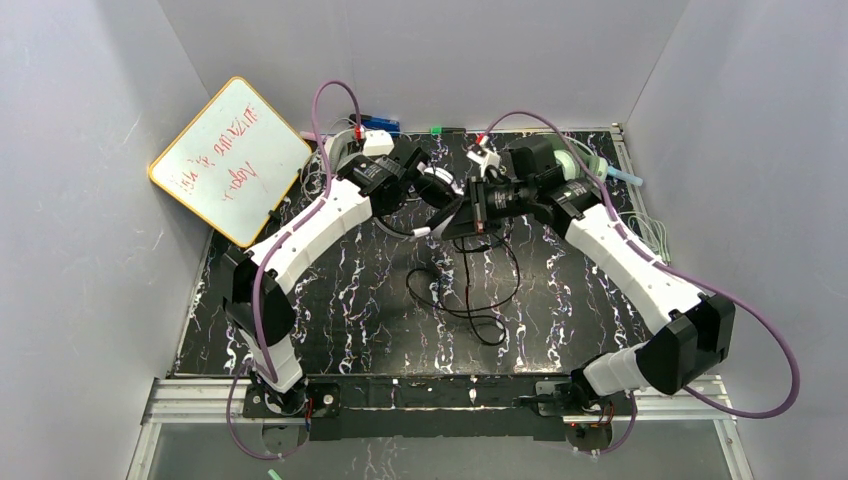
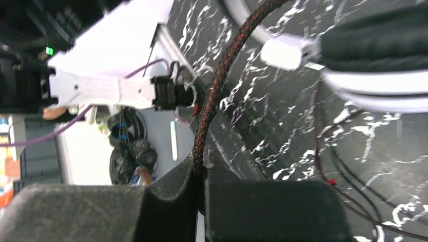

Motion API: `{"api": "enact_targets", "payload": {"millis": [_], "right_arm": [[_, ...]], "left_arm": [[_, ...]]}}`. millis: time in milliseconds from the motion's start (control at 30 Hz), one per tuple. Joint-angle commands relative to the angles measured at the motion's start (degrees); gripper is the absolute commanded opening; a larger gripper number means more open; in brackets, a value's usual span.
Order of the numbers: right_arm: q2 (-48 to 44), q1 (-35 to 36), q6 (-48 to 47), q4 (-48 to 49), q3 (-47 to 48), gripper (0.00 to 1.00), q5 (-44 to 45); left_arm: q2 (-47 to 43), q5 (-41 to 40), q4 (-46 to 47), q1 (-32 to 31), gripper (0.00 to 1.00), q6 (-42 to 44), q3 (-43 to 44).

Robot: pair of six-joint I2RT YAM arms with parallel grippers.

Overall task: Wrap the headphones
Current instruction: Wrap the headphones cable around the headphones.

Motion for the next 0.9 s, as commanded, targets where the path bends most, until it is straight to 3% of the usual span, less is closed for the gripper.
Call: {"api": "enact_targets", "payload": {"millis": [0, 100, 333, 500, 700, 867], "right_arm": [[1.58, -5.91, 0.26, 1.68, 3.96, 0.08, 2.77], [5.25, -9.95, -0.02, 1.43, 9.71, 0.08, -0.68], [19.29, -10.05, -3.72, -6.86, 30.15, 0.08, -1.45], [25.47, -9.65, -3.61, -10.51, 39.40, 0.07, -2.43], [25.24, -4.69, -3.90, -11.94, 40.78, 0.07, -2.38], [19.55, -0.22, -2.54, -9.49, 33.01, 0.06, -1.01]], "left_arm": [[-6.70, 4.48, 7.63, -0.07, 0.00, 3.66, -3.21], [-8.30, 4.67, 8.51, -0.07, 0.00, 5.70, -6.37], [-11.40, 8.26, 12.48, -0.37, 0.00, 9.56, -12.87], [-11.69, 8.06, 13.46, -0.81, 0.00, 11.35, -13.45], [-9.00, 3.57, 10.34, -0.86, 0.00, 8.71, -11.81], [-5.03, 2.29, 7.52, -0.31, 0.00, 6.17, -9.01]]}}
